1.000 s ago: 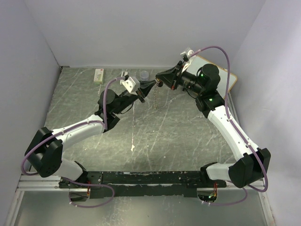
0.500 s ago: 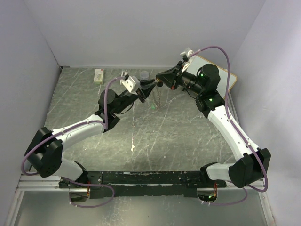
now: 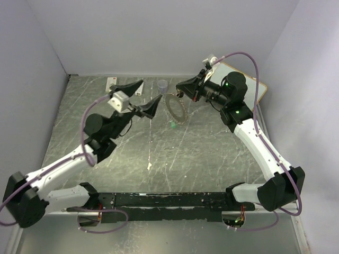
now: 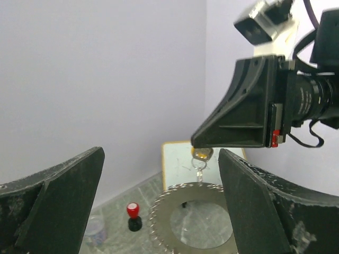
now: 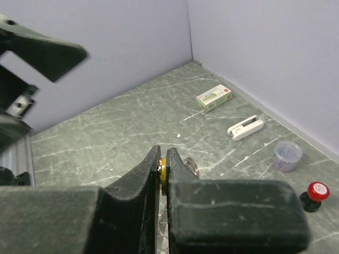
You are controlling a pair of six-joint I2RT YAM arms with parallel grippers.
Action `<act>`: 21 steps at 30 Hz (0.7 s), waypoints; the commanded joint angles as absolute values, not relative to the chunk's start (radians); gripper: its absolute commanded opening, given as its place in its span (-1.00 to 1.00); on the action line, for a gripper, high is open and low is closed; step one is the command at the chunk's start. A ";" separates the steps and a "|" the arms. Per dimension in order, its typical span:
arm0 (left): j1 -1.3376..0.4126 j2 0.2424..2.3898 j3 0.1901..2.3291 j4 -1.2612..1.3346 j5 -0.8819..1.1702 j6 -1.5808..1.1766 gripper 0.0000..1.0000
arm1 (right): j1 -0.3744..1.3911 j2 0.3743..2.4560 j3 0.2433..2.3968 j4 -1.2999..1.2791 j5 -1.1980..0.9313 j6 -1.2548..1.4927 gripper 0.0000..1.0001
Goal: Put the keys on the keyring
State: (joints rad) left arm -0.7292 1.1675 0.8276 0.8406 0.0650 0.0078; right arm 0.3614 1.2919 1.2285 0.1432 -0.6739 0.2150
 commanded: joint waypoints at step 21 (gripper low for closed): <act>-0.713 1.136 0.815 0.373 -0.210 -0.184 1.00 | 0.368 1.230 1.368 -0.080 -0.313 0.084 -1.00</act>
State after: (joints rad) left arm -0.7204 1.1225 0.7624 0.3729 -0.2295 -0.1184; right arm 0.3637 1.2625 1.3277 -0.0597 -0.3744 0.0986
